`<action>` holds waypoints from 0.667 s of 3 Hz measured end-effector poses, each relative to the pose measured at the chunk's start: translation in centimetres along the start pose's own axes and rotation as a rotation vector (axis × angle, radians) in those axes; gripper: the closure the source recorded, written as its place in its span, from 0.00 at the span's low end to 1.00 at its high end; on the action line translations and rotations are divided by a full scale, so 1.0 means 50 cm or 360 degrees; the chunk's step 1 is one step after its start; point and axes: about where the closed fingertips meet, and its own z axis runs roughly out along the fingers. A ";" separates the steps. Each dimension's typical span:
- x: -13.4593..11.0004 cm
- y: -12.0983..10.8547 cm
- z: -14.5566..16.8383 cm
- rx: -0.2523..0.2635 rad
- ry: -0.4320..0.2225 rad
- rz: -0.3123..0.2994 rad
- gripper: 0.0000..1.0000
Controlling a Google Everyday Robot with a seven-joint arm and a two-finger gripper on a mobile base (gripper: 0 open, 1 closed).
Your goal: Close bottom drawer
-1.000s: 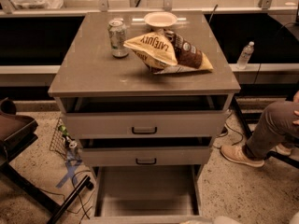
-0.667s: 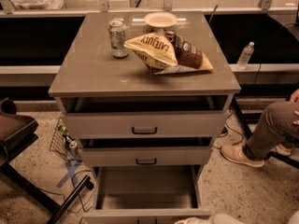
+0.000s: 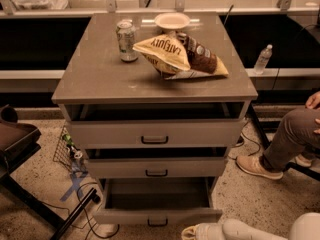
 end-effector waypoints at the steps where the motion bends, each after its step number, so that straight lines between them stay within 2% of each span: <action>1: 0.011 -0.042 0.024 -0.0001 0.0005 -0.0010 1.00; 2: 0.034 -0.133 0.074 -0.0002 0.0021 -0.0022 1.00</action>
Offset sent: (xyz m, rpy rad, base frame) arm 0.1380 0.0110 -0.0351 -0.0347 -0.0164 0.0075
